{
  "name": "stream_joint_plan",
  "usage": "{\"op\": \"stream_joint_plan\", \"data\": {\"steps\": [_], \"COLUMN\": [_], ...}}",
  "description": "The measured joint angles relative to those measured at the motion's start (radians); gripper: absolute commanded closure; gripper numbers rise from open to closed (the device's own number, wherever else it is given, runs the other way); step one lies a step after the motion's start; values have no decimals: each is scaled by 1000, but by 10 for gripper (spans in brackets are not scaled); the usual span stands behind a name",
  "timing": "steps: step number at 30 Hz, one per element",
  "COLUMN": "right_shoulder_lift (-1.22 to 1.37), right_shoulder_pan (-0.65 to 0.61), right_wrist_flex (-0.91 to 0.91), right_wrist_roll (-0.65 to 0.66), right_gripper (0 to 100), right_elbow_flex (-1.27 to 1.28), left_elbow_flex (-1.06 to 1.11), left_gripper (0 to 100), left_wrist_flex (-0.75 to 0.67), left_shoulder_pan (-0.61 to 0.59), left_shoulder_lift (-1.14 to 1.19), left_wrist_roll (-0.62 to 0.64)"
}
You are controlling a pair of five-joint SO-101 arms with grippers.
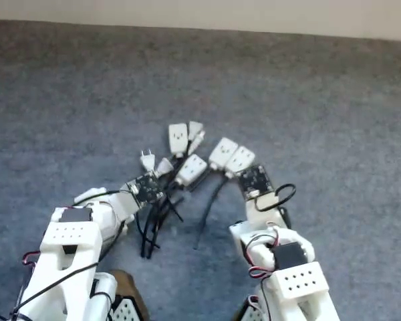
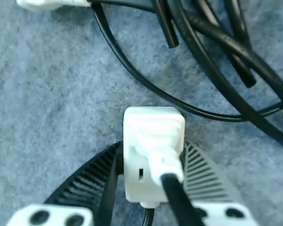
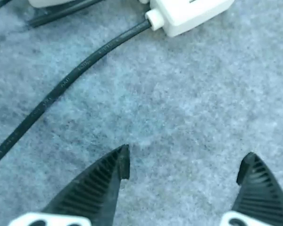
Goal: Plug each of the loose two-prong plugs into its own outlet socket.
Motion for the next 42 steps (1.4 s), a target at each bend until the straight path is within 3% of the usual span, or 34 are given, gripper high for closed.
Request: {"op": "stream_joint_plan", "data": {"steps": [5, 12, 15, 21, 28, 35, 42], "right_shoulder_lift": [0, 0, 0, 0, 0, 0, -2], "right_shoulder_pan": [0, 0, 0, 0, 0, 0, 0], "right_wrist_flex": [0, 0, 0, 0, 0, 0, -2], "right_wrist_roll": [0, 0, 0, 0, 0, 0, 0], "right_gripper": [652, 652, 652, 652, 652, 652, 652], "right_elbow_flex": [0, 0, 0, 0, 0, 0, 34], "left_elbow_flex": [-107, -493, -669, -896, -1129, -1623, -2140], "left_gripper": [995, 995, 993, 993, 995, 993, 992], "left_wrist_flex": [172, 730, 881, 786, 660, 655, 677], "left_shoulder_pan": [-2, -6, -15, -219, -411, -528, -588], "left_shoulder_lift": [2, 2, 2, 84, 479, 956, 1425], "left_wrist_roll": [-3, -5, 14, 66, 152, 322, 388]}}
